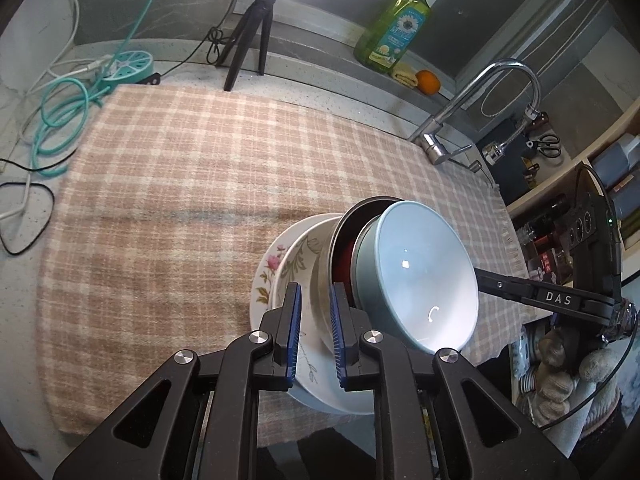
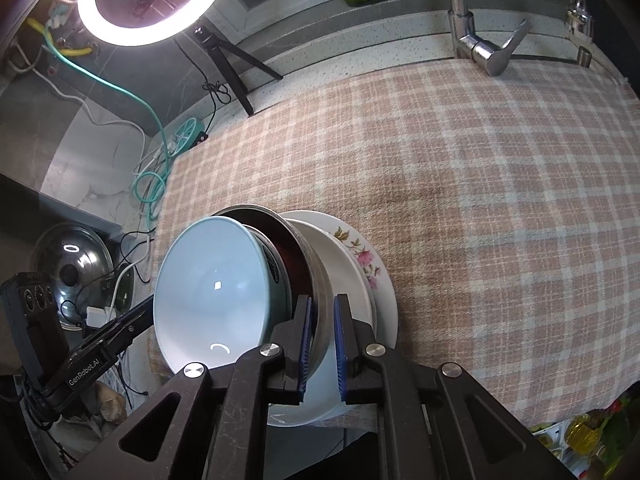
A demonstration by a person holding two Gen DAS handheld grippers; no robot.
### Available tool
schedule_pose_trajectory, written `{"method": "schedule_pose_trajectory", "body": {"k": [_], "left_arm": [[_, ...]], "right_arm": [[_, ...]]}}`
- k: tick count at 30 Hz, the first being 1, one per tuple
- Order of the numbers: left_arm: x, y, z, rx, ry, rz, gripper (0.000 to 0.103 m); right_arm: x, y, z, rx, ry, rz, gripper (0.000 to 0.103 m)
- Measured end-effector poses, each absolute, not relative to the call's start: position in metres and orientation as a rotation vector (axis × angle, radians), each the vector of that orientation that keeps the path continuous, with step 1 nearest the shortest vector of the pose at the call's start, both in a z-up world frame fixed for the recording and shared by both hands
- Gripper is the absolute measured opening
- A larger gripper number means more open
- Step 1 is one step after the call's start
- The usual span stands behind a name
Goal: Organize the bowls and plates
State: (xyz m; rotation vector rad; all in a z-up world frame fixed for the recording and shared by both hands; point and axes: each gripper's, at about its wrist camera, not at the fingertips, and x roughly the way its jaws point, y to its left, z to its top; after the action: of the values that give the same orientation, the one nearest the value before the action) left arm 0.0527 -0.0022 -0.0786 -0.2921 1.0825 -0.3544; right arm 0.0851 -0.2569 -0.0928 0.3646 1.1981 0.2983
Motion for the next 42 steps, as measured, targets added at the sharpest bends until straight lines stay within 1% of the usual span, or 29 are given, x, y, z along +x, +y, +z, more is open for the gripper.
{"method": "schedule_pose_trajectory", "body": {"k": [2,5,8,13,16,17,18,19,20,21,23,24,25,27,28,30,31,33,34,42], "left_arm": [[0.051,0.0,-0.077,-0.295,1.077,-0.355,0.013],[0.046,0.001,-0.072,-0.278,1.064,-0.346,0.013],[0.039,0.001,-0.065,-0.244,1.04,-0.33,0.025],[0.022,-0.006,-0.05,-0.186,0.987,-0.303,0.03],[0.01,-0.013,-0.041,-0.16,0.957,-0.288,0.032],[0.007,-0.016,-0.039,-0.155,0.951,-0.285,0.034],[0.003,-0.019,-0.037,-0.147,0.943,-0.28,0.042],[-0.002,-0.022,-0.034,-0.137,0.933,-0.271,0.046],[-0.007,-0.025,-0.032,-0.129,0.92,-0.261,0.052],[-0.01,-0.027,-0.031,-0.123,0.914,-0.254,0.054],[-0.019,-0.031,-0.027,-0.114,0.904,-0.235,0.056],[-0.025,-0.034,-0.025,-0.107,0.9,-0.223,0.062],[-0.029,-0.037,-0.024,-0.102,0.897,-0.214,0.065],[-0.039,-0.042,-0.019,-0.091,0.882,-0.198,0.07],[-0.044,-0.044,-0.017,-0.081,0.873,-0.189,0.071],[-0.053,-0.047,-0.014,-0.063,0.858,-0.166,0.078],[-0.059,-0.048,-0.013,-0.06,0.848,-0.153,0.079],[-0.067,-0.047,-0.011,-0.065,0.842,-0.14,0.079],[-0.071,-0.046,-0.011,-0.068,0.84,-0.135,0.079],[-0.092,-0.04,-0.008,-0.074,0.828,-0.109,0.079]], "right_arm": [[0.079,-0.26,-0.089,0.365,1.182,0.289,0.012],[0.07,-0.262,-0.083,0.346,1.152,0.269,0.019],[0.058,-0.263,-0.077,0.321,1.125,0.263,0.02],[0.04,-0.26,-0.065,0.255,1.069,0.25,0.022],[0.03,-0.26,-0.057,0.235,1.029,0.253,0.026],[0.026,-0.259,-0.054,0.226,1.015,0.253,0.029],[0.021,-0.259,-0.051,0.214,0.999,0.252,0.033],[0.017,-0.259,-0.049,0.203,0.987,0.25,0.035],[0.011,-0.26,-0.046,0.188,0.97,0.246,0.041],[0.007,-0.26,-0.045,0.18,0.958,0.245,0.045],[-0.004,-0.262,-0.041,0.16,0.932,0.241,0.046],[-0.008,-0.263,-0.04,0.149,0.923,0.238,0.048],[-0.012,-0.263,-0.038,0.137,0.913,0.236,0.051],[-0.022,-0.265,-0.034,0.113,0.887,0.235,0.065],[-0.027,-0.265,-0.031,0.101,0.87,0.234,0.066],[-0.037,-0.265,-0.027,0.077,0.843,0.227,0.068],[-0.042,-0.264,-0.025,0.07,0.836,0.229,0.069],[-0.051,-0.263,-0.023,0.067,0.826,0.241,0.076],[-0.055,-0.262,-0.023,0.068,0.819,0.249,0.076],[-0.075,-0.254,-0.021,0.067,0.792,0.255,0.077]]}}
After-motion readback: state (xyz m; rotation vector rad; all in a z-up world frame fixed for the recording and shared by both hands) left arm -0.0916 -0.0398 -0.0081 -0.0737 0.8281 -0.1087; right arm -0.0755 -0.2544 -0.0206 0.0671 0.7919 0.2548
